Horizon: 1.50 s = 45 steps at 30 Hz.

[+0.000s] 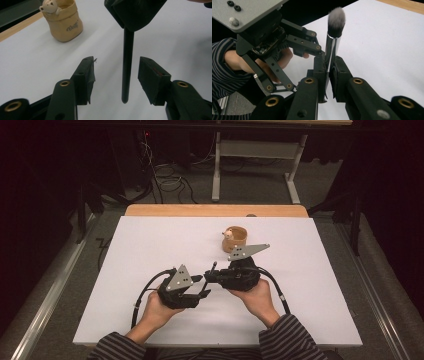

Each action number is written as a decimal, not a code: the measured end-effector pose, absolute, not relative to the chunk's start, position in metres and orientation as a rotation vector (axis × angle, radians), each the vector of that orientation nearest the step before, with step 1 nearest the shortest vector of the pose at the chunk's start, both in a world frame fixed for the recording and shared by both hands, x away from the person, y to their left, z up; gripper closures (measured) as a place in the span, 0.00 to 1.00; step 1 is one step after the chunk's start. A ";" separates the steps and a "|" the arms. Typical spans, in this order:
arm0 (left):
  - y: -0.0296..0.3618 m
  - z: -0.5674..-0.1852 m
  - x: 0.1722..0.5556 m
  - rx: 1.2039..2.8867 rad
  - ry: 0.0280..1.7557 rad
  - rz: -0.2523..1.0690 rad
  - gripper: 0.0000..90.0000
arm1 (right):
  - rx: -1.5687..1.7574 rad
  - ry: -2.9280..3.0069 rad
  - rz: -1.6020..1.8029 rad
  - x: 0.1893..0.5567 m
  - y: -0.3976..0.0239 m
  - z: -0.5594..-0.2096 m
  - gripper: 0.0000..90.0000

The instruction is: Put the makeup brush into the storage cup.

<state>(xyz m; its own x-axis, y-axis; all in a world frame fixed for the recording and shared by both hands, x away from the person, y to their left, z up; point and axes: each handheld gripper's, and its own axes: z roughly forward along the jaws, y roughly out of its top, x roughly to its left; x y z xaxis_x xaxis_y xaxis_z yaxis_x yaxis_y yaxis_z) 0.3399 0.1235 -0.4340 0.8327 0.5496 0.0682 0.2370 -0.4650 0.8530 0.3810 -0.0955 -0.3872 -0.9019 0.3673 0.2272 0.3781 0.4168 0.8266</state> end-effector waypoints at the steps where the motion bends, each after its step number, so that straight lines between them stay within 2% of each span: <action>1: 0.124 -0.434 0.340 2.063 0.579 0.418 0.51 | -0.695 -2.637 -1.541 0.381 -0.096 -0.387 0.95; 18: 0.137 -0.429 0.342 2.063 0.630 0.427 0.47 | -0.730 -2.685 -1.536 0.381 -0.109 -0.380 0.95; 33: 0.167 -0.423 0.337 2.014 0.722 0.428 0.46 | -0.755 -2.705 -1.538 0.381 -0.117 -0.377 0.95; 45: 0.196 -0.424 0.334 1.892 0.814 0.427 0.46 | -0.781 -2.728 -1.515 0.382 -0.124 -0.373 0.95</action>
<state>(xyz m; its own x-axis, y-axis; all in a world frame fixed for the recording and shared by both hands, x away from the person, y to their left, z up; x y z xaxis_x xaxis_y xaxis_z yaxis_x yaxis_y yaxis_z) 0.3336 0.1958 -0.4242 0.7120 0.6998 -0.0579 0.3499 -0.2820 0.8933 0.3821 -0.1240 -0.3734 -0.8795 0.4466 0.1645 0.3757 0.4393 0.8160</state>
